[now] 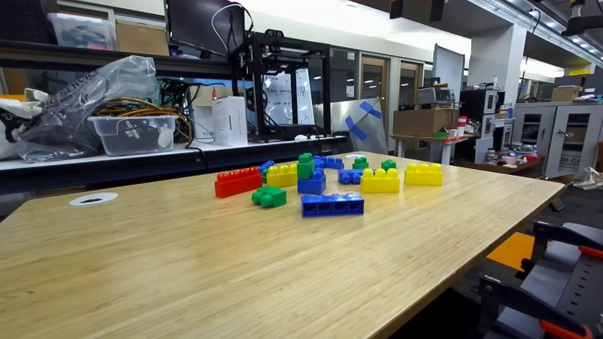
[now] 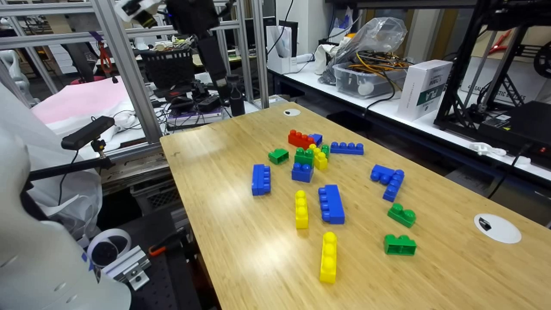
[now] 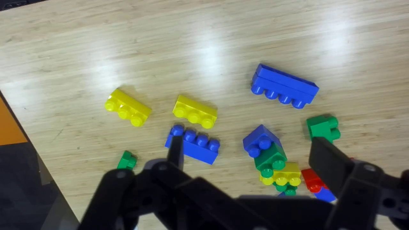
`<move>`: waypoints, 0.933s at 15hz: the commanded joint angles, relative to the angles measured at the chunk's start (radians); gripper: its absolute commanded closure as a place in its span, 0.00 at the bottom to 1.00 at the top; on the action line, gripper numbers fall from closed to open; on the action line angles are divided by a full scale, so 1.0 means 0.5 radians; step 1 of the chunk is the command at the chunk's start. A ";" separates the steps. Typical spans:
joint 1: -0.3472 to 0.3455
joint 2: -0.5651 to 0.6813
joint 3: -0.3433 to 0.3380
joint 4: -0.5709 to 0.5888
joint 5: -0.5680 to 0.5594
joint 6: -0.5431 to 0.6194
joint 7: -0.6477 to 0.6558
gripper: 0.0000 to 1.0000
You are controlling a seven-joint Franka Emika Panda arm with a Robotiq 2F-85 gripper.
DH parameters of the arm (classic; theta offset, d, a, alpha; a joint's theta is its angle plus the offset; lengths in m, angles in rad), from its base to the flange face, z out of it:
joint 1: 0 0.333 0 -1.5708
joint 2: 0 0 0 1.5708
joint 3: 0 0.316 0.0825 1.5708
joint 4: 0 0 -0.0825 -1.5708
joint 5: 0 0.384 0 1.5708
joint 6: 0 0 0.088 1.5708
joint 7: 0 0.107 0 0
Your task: Remove the blue building block from the center left of the table and put it on the blue and green one
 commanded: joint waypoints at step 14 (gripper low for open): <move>0.018 1.098 -0.707 0.052 1.227 0.416 -1.426 0.00</move>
